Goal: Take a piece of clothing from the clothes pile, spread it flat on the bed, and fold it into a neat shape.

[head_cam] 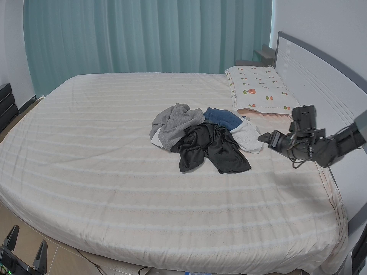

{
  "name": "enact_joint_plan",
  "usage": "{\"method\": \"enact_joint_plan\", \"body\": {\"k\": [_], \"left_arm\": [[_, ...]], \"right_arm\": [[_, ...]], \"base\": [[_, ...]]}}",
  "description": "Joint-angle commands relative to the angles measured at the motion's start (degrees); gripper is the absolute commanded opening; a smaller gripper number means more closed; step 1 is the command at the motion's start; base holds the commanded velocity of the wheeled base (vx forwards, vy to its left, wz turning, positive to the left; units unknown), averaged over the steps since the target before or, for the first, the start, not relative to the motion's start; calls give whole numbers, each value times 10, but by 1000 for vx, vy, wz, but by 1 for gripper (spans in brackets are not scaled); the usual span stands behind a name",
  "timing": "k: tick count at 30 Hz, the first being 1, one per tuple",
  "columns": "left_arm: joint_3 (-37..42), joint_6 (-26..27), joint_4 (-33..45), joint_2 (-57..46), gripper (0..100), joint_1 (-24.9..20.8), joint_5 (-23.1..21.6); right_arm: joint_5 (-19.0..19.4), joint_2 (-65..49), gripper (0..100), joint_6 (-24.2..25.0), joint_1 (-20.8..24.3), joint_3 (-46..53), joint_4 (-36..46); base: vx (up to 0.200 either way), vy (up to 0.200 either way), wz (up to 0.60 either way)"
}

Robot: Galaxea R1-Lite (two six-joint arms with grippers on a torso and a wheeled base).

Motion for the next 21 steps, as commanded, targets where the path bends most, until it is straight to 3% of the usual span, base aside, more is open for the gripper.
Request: {"method": "enact_joint_plan", "body": {"k": [1,21], "left_arm": [[9,0,0,-10,100,0,0],[9,0,0,-10,100,0,0]], "right_arm": [[-32,224,100,71,32,-176,21],[-52,297,100,72,31,-265,33]], "base": [[0,0,0],[0,0,0]]}}
